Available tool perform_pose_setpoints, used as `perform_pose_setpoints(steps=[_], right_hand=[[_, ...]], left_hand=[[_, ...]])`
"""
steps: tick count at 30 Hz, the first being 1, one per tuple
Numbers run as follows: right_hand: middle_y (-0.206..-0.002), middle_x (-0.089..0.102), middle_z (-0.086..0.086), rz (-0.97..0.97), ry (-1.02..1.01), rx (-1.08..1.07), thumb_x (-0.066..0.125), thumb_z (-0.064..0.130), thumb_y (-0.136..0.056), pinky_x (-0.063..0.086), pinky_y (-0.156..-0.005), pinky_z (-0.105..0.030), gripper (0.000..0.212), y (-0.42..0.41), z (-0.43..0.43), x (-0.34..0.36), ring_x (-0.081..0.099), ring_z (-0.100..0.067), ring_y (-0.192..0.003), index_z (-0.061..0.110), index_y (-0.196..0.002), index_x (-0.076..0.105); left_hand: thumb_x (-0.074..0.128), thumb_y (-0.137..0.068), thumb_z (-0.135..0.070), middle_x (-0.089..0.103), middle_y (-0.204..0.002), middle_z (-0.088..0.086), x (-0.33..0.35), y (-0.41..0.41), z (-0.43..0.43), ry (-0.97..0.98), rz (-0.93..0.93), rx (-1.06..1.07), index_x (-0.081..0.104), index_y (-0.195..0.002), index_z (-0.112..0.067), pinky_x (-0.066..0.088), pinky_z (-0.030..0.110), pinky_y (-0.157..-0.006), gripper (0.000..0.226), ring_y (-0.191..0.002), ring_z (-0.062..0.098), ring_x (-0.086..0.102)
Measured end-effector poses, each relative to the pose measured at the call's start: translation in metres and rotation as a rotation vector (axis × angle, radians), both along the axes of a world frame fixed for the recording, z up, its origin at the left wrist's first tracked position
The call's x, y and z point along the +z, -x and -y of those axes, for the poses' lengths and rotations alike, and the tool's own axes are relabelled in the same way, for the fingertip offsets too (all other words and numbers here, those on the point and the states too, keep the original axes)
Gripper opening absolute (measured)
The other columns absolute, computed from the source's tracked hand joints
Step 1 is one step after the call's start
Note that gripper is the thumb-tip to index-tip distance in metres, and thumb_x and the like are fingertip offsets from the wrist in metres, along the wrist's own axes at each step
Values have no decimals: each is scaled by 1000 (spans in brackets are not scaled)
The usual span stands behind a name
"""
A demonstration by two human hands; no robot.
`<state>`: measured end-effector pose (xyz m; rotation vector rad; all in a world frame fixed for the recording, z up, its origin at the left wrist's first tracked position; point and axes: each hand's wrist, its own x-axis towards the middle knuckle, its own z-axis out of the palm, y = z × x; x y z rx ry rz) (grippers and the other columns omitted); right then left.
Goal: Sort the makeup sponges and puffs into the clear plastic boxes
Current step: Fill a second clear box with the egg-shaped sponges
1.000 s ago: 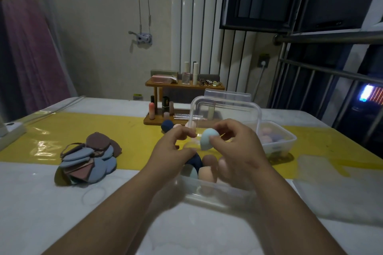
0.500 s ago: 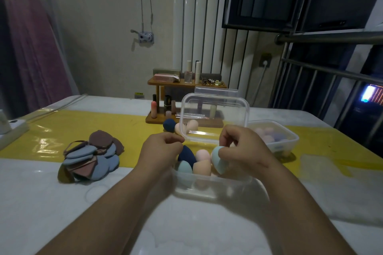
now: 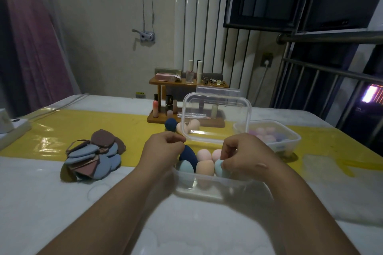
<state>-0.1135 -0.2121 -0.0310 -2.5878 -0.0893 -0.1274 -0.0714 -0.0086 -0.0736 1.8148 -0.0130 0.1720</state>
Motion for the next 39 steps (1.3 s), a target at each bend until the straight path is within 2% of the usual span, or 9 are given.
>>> perform_pose_setpoints(steps=[3, 11, 15, 18, 22, 25, 30, 34, 39], right_hand=[[-72, 69, 5, -16, 5, -11, 71, 16, -65, 60, -67, -35, 8, 1, -1, 2, 65, -15, -75, 24, -68, 70], [-71, 69, 6, -33, 21, -18, 75, 20, -66, 61, -65, -34, 9, 3, -1, 2, 67, -14, -73, 28, -66, 70], [-68, 68, 8, 29, -71, -17, 77, 20, -68, 51, -54, -24, 9, 5, -1, 7, 63, -9, -68, 25, -65, 70], [-64, 67, 7, 38, -89, -27, 74, 16, -67, 48, -53, -24, 9, 5, 1, 9, 61, -10, -64, 23, -63, 69], [-64, 68, 5, -7, -23, -28, 74, 16, -65, 56, -57, -29, 7, 5, 1, 7, 65, -12, -65, 22, -63, 70], [-66, 69, 6, -45, 33, -15, 79, 23, -61, 60, -63, -32, 10, 5, -3, 4, 67, -13, -69, 28, -64, 71], [-74, 69, 9, -41, 114, -26, 82, 34, -65, 55, -67, -26, 15, 6, -9, 3, 64, -10, -76, 28, -62, 69], [-72, 67, 6, -21, 145, -16, 82, 34, -68, 54, -68, -31, 21, 4, -9, 3, 64, -15, -76, 23, -64, 64], [-72, 67, 6, -11, 77, 1, 78, 34, -75, 57, -69, -33, 18, 2, -7, 2, 64, -13, -75, 27, -63, 66]], left_hand=[[60, -81, -6, 68, -86, -4, 0, 0, 0, -4, -4, 1, 74, -86, -26, 46, 31, -65, 25, -71, 14, 55], [60, -81, -5, 68, -84, -4, 0, -1, 0, -9, 1, 2, 74, -85, -25, 46, 31, -64, 25, -70, 13, 55], [60, -80, -5, 68, -84, -3, 0, -1, -1, -11, 4, -5, 74, -86, -25, 45, 30, -63, 25, -69, 14, 55], [60, -80, -5, 67, -84, -2, 0, -1, 0, -13, 1, -6, 74, -86, -25, 46, 31, -64, 25, -70, 14, 55], [60, -81, -6, 67, -85, -3, 0, -1, 0, -17, -1, -6, 74, -87, -25, 46, 30, -62, 25, -71, 15, 56], [60, -80, -6, 68, -85, -3, 1, -1, 0, -15, 0, -1, 74, -86, -26, 46, 29, -62, 25, -70, 14, 56], [60, -81, -5, 67, -85, -2, 1, 0, 1, -7, -5, -3, 74, -87, -25, 45, 29, -61, 24, -70, 14, 55], [60, -80, -4, 67, -83, -2, 1, 1, 1, -1, -5, 3, 74, -86, -24, 45, 29, -62, 25, -69, 14, 55], [60, -79, -4, 66, -80, -1, 2, 1, -1, -28, 1, -5, 73, -83, -24, 45, 29, -61, 24, -67, 15, 55]])
